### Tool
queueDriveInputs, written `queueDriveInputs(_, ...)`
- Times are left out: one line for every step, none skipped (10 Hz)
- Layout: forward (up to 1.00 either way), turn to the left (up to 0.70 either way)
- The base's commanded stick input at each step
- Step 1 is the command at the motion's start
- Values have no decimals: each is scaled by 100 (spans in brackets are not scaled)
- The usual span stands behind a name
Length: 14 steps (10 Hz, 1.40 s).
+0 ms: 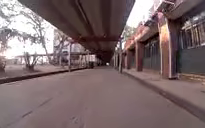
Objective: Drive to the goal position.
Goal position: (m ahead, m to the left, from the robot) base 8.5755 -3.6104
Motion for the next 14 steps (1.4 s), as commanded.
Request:
queueDriveInputs(70,0)
queueDriveInputs(70,0)
queueDriveInputs(70,0)
queueDriveInputs(70,0)
queueDriveInputs(70,0)
queueDriveInputs(70,0)
queueDriveInputs(70,0)
queueDriveInputs(70,0)
queueDriveInputs(70,0)
queueDriveInputs(70,0)
queueDriveInputs(70,0)
queueDriveInputs(70,0)
queueDriveInputs(70,0)
queueDriveInputs(70,0)
